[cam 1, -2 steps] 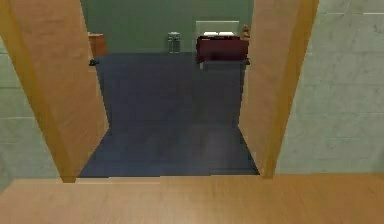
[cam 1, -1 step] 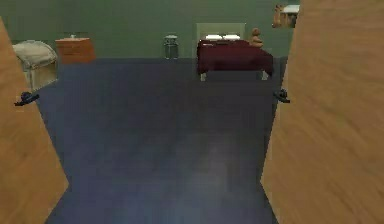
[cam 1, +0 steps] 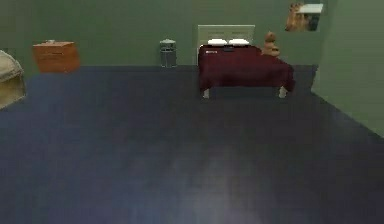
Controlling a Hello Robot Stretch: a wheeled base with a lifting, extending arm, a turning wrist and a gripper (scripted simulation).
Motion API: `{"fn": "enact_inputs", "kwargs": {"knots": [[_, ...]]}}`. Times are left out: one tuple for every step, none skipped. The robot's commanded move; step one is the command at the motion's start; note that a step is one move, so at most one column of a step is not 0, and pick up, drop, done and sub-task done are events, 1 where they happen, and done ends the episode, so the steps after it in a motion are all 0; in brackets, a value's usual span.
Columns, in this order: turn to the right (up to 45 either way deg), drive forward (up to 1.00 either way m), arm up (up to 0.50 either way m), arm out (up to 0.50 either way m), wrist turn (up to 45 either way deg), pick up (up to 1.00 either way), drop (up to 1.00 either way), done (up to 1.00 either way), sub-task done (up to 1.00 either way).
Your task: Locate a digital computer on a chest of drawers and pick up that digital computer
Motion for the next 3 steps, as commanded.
{"fn": "enact_inputs", "kwargs": {"knots": [[0.0,0.45,0.0,0.0,0.0,0.0,0.0,0.0,0.0],[45.0,0.0,0.0,0.0,0.0,0.0,0.0,0.0,0.0],[3.0,0.0,0.0,0.0,0.0,0.0,0.0,0.0,0.0]]}}
